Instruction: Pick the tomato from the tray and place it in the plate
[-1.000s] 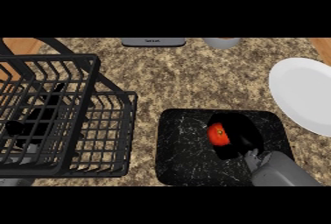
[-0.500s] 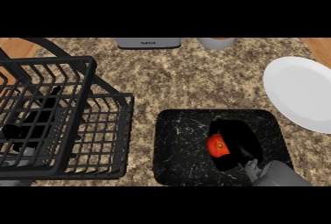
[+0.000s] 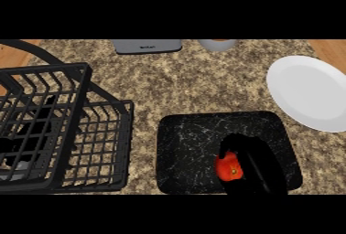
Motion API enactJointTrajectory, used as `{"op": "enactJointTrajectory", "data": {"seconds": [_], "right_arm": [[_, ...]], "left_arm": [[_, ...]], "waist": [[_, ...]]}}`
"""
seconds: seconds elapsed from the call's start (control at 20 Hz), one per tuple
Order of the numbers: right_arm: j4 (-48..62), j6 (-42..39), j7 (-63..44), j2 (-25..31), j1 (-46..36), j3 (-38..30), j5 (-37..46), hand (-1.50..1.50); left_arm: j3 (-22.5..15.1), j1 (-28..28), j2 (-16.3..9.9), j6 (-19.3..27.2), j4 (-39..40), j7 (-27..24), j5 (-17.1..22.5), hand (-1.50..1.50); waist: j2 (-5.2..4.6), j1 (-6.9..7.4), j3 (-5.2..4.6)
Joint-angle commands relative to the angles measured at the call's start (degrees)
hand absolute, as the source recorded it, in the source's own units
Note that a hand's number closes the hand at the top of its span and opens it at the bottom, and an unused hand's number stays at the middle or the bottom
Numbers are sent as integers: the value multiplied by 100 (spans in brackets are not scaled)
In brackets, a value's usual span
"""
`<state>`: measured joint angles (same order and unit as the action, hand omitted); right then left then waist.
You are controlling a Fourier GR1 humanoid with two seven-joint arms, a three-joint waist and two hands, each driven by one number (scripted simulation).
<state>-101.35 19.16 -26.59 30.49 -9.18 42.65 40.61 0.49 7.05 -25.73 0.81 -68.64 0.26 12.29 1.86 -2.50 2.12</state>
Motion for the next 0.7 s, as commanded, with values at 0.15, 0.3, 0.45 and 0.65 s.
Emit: {"op": "enactJointTrajectory", "data": {"seconds": [0.15, 0.3, 0.45, 0.65], "right_arm": [[-889, 1207, -32, 3, 635, -643, 130, 150], [-1123, 1656, 15, -11, 1092, -876, -51, 150], [-1198, 1801, 75, 217, 1148, -1544, -597, 150], [-1256, 2101, 297, 134, 1206, -2018, -1261, 150]], "left_arm": [[-385, -442, 1022, 86, -46, 354, 413, 0], [-412, -538, 1020, 91, -110, 260, 410, 0], [-368, -280, 850, 25, -229, 572, 499, 0], [-502, -336, 1046, 90, -106, 319, 435, 0]], "waist": [[-104, -97, -200], [-116, -85, -194], [-157, 4, -184], [-188, 54, -182]]}}
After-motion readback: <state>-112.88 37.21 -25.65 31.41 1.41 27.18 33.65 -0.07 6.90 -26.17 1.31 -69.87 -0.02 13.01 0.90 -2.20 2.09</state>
